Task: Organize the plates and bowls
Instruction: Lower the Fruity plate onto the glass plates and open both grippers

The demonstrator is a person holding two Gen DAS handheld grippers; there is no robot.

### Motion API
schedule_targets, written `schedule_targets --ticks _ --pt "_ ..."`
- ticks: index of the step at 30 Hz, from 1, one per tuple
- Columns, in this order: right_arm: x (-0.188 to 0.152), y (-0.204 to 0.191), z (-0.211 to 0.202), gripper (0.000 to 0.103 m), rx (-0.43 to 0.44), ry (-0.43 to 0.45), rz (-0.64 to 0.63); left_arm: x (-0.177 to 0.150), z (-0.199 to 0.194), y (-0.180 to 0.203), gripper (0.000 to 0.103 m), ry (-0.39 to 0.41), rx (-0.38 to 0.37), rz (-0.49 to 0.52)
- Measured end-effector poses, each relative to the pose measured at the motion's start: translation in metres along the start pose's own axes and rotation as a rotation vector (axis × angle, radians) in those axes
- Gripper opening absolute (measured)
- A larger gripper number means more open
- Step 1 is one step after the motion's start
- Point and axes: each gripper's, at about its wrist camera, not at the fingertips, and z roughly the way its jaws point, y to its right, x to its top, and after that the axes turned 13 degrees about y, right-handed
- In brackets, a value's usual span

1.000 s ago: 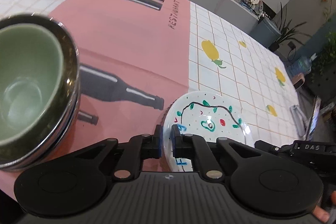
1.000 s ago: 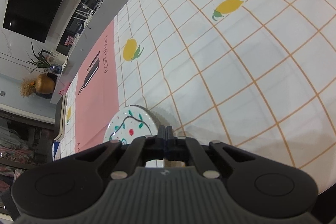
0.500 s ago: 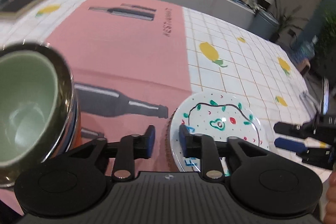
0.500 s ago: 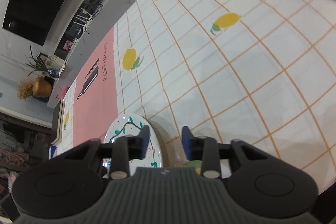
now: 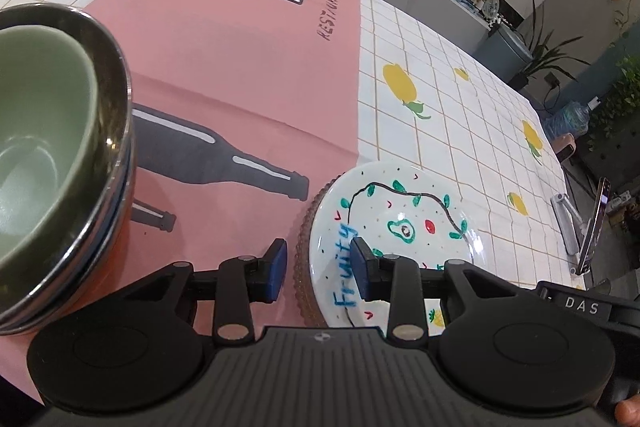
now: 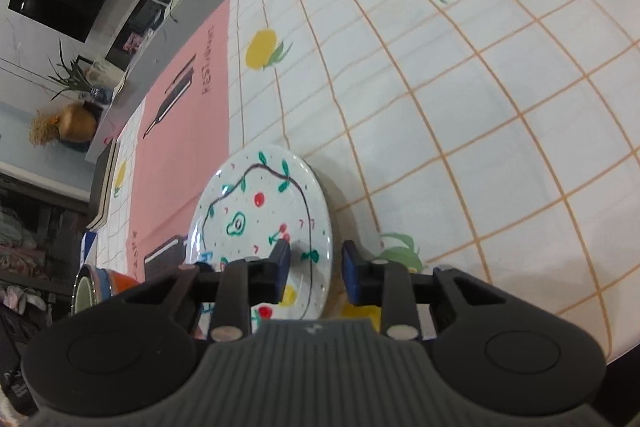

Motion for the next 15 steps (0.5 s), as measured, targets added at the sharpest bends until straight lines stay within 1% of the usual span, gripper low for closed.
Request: schedule_targets --ticks 5,7,15 --pt "0.0007 -0.0060 0.0061 0.027 0.004 -0.015 -0.015 0.0013 0.0012 -0.0036 0.039 -0.003 -0.004 -0.024" --pt "0.0011 -0.0083 0.0084 0.027 0.004 -0.015 -0.024 0.0023 0.0013 -0.0029 0.039 0.003 0.008 -0.018" --pt "0.0027 -0.0097 0.0085 0.028 -0.005 -0.009 -0.034 0.0044 0.0041 -0.0048 0.038 -0.008 -0.004 -0.031"
